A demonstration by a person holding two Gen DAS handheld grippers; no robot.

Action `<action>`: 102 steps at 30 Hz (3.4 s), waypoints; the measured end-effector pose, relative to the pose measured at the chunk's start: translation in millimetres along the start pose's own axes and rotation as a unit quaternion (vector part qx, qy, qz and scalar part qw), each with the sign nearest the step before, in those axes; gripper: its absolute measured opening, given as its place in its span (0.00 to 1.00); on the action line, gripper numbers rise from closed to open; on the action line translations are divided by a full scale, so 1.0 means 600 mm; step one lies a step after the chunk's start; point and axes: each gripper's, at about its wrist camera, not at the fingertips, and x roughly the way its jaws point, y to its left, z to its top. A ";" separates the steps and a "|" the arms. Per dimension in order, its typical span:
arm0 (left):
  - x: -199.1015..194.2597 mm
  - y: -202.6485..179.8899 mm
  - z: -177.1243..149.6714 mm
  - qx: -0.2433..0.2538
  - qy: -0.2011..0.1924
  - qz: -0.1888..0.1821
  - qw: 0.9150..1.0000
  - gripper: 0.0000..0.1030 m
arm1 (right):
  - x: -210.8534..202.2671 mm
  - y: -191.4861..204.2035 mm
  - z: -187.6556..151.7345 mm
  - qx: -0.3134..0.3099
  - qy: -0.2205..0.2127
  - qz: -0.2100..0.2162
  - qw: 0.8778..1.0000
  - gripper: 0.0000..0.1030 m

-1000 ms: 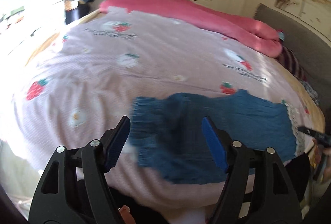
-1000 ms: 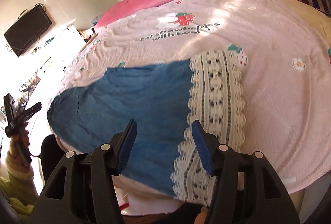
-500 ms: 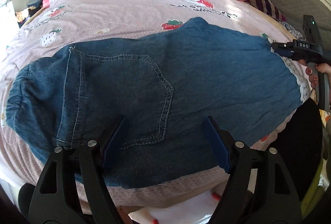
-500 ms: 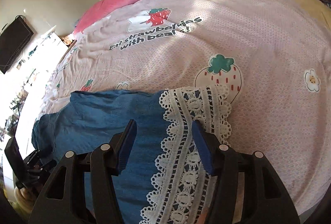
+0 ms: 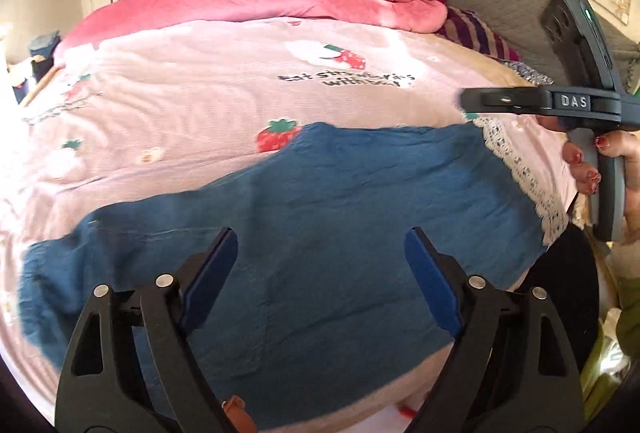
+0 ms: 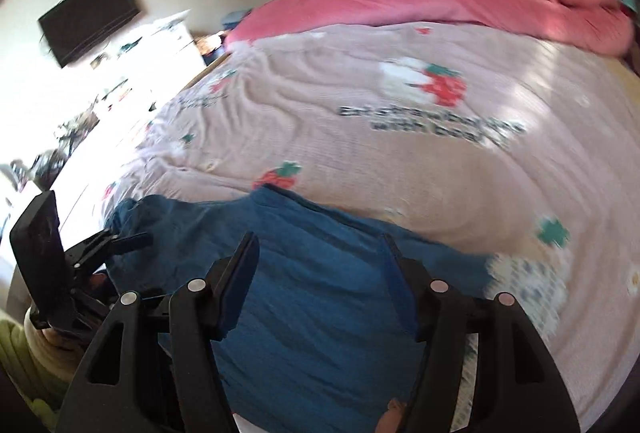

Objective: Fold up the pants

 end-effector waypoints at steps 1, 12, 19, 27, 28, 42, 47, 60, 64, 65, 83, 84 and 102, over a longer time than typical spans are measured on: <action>0.007 -0.004 -0.006 0.001 -0.001 -0.010 1.000 0.79 | 0.014 0.011 0.010 -0.013 0.007 0.005 1.000 0.58; 0.068 -0.038 -0.056 0.059 0.034 -0.011 0.998 0.79 | 0.171 0.061 0.068 -0.074 0.103 0.006 0.992 0.58; 0.071 -0.039 -0.060 0.065 0.033 -0.010 0.997 0.80 | 0.223 0.071 0.075 -0.098 0.144 0.008 0.985 0.02; 0.072 -0.038 -0.065 0.067 0.031 -0.010 0.997 0.80 | 0.255 0.064 0.076 -0.097 0.131 -0.028 0.986 0.02; 0.071 -0.038 -0.065 0.068 0.030 -0.010 0.997 0.80 | 0.253 0.059 0.074 -0.088 0.123 -0.028 0.988 0.03; 0.035 -0.020 0.028 0.056 -0.026 -0.028 0.998 0.86 | -0.067 -0.147 -0.011 0.077 -0.033 -0.092 0.992 0.61; 0.132 0.014 0.110 0.027 0.033 -0.011 0.999 0.70 | -0.085 -0.222 -0.069 0.145 -0.018 -0.122 0.982 0.61; 0.235 0.044 0.145 0.007 0.081 -0.007 0.997 0.08 | -0.060 -0.245 -0.084 0.155 -0.025 -0.085 0.984 0.15; 0.252 0.043 0.149 0.020 0.076 0.015 0.997 0.07 | -0.045 -0.260 -0.096 0.165 -0.020 -0.098 0.981 0.15; 0.256 0.042 0.149 0.021 0.077 0.018 0.997 0.07 | -0.037 -0.260 -0.099 0.160 -0.017 -0.106 0.981 0.16; 0.151 -0.017 0.162 0.029 0.006 -0.021 0.999 0.57 | -0.173 -0.167 -0.153 0.150 -0.088 -0.121 0.977 0.68; 0.145 -0.031 0.163 0.037 0.003 -0.026 0.999 0.60 | -0.181 -0.157 -0.164 0.151 -0.089 -0.119 0.977 0.72; 0.228 -0.275 0.191 0.219 0.087 -0.149 0.960 0.90 | -0.182 -0.108 -0.310 0.235 -0.048 -0.079 0.968 0.83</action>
